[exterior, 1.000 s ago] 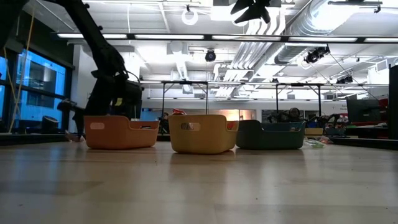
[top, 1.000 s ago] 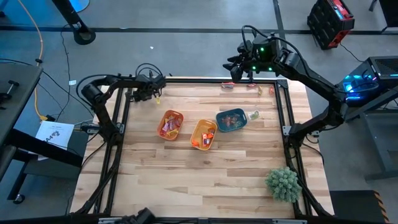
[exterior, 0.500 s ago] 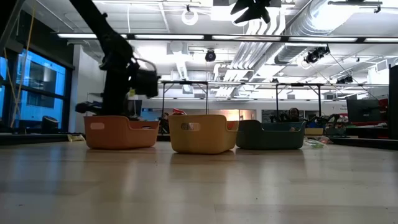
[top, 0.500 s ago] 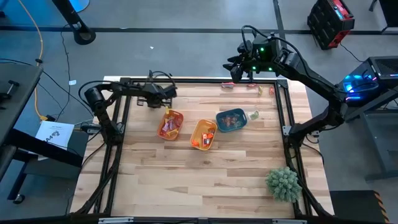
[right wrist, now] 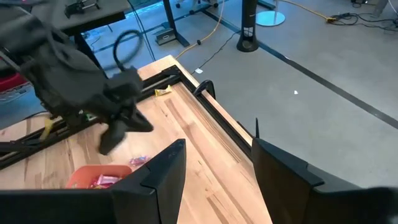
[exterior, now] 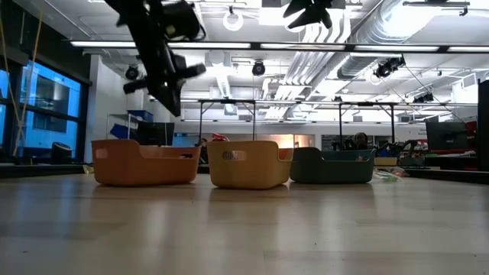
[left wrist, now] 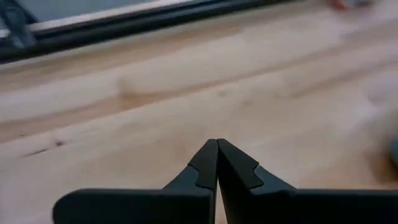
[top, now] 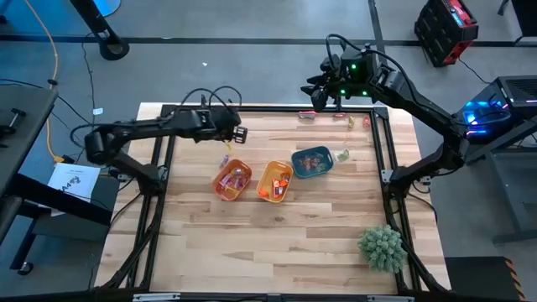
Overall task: Sort candy
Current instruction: Put the yellow candy into the orange bin
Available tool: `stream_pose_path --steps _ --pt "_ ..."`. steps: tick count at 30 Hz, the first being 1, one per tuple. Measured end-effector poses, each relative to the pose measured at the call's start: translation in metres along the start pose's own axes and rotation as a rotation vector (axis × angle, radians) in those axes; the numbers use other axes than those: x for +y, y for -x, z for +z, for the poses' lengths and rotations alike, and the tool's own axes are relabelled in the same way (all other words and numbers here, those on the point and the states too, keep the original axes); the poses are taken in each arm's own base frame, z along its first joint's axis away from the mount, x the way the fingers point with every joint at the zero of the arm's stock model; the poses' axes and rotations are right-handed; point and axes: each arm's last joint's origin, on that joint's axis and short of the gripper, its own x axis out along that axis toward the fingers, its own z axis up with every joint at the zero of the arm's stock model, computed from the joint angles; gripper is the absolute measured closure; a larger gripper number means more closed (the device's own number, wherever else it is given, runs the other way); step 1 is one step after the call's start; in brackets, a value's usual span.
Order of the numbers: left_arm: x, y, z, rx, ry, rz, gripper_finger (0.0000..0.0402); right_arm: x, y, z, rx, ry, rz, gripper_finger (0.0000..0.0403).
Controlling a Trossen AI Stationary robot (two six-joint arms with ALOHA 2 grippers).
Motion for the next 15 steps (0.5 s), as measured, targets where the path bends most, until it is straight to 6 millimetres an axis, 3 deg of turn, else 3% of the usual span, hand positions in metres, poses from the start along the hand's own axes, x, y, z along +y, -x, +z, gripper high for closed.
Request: stream_pose_path --steps 4,8,12,15 --pt "0.003 0.014 -0.01 0.095 -0.117 -0.043 0.0401 0.0 0.0 0.0 0.0 0.0 0.0 0.0224" --pt "0.014 0.011 -0.016 0.101 -0.117 0.148 0.0401 0.0 0.0 0.0 -0.002 0.0 0.0 0.0224" --pt "0.034 -0.011 0.005 0.038 0.029 0.292 0.0401 0.0 -0.001 0.003 -0.027 0.003 0.003 0.0224" --pt "0.056 -0.043 0.023 0.073 0.063 0.369 0.0401 0.0 -0.003 0.004 -0.043 0.001 0.005 0.0224"
